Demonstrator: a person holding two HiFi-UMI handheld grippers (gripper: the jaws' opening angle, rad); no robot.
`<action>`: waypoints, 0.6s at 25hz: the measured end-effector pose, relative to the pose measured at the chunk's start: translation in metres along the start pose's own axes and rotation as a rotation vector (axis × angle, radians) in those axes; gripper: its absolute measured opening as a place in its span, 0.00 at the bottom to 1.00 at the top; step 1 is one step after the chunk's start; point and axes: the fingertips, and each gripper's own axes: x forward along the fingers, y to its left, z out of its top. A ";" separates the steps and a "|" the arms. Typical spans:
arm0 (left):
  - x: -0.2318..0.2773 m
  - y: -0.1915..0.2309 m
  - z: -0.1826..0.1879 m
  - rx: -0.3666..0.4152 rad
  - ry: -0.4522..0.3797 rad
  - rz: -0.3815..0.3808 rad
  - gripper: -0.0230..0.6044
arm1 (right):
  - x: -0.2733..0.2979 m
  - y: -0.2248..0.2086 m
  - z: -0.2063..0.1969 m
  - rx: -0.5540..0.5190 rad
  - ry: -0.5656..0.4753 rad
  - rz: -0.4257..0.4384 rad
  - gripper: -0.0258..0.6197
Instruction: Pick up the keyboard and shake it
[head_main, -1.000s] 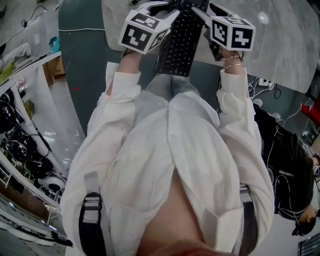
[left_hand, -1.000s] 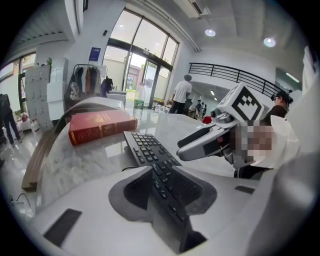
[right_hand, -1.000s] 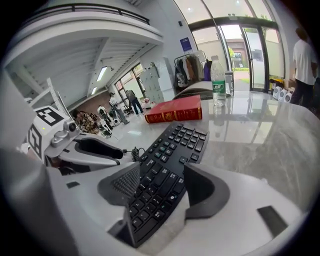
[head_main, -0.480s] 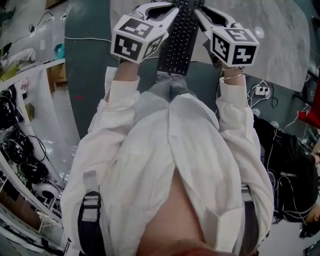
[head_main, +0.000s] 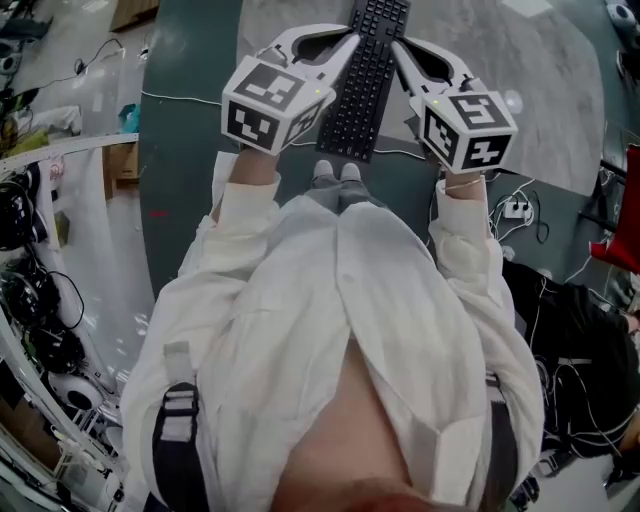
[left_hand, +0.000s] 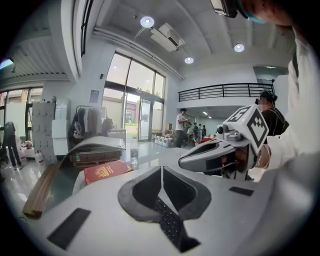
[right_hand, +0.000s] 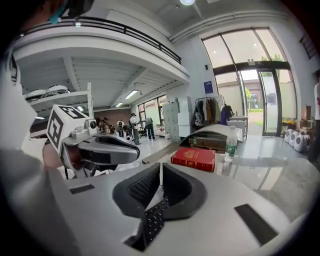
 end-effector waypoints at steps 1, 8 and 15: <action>-0.003 -0.005 0.006 0.002 -0.016 -0.002 0.07 | -0.005 0.001 0.004 -0.011 -0.015 -0.002 0.10; -0.019 -0.015 0.027 0.042 -0.063 0.013 0.07 | -0.022 0.015 0.027 -0.080 -0.089 0.003 0.09; -0.033 -0.021 0.028 0.077 -0.069 0.022 0.07 | -0.030 0.032 0.037 -0.107 -0.130 0.014 0.09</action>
